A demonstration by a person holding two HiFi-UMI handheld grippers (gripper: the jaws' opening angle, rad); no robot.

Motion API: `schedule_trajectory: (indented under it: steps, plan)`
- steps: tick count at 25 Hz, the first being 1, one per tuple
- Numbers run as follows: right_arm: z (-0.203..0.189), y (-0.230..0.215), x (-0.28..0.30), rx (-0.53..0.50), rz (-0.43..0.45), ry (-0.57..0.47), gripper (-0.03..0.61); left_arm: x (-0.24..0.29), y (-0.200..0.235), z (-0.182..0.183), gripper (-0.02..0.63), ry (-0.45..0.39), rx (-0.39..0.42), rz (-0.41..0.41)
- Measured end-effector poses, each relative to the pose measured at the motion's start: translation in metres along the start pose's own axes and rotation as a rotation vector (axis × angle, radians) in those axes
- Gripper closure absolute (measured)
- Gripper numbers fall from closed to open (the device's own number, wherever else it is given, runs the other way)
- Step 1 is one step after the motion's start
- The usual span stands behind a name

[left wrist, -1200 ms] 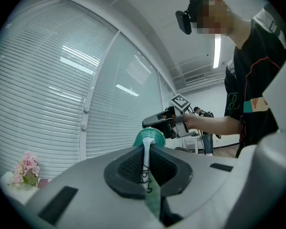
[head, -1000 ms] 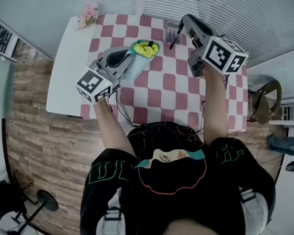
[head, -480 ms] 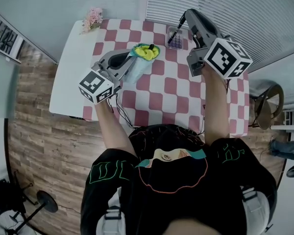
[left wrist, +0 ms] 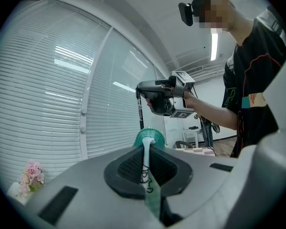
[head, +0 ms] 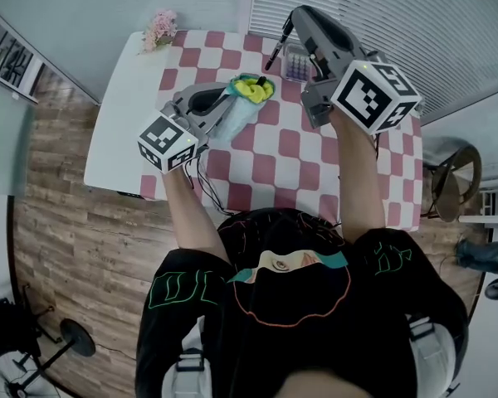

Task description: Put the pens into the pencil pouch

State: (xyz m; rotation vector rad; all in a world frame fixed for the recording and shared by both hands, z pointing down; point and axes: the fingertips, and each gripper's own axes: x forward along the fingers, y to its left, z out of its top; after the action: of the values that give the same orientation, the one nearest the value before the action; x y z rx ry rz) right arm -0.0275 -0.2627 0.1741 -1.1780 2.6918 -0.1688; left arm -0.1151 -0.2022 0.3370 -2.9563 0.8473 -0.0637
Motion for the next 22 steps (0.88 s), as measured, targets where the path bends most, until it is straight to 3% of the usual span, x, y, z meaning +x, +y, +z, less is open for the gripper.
schedule_trajectory:
  steps: [8, 22]
  plan:
    - [-0.020, 0.025, 0.007, 0.015, 0.059, 0.034, 0.543, -0.001, -0.005, 0.001, 0.607, 0.007, 0.012, 0.002]
    - [-0.062, 0.036, 0.000, 0.046, 0.082, 0.117, 0.543, -0.008, -0.009, 0.006, 0.607, -0.013, 0.017, 0.040]
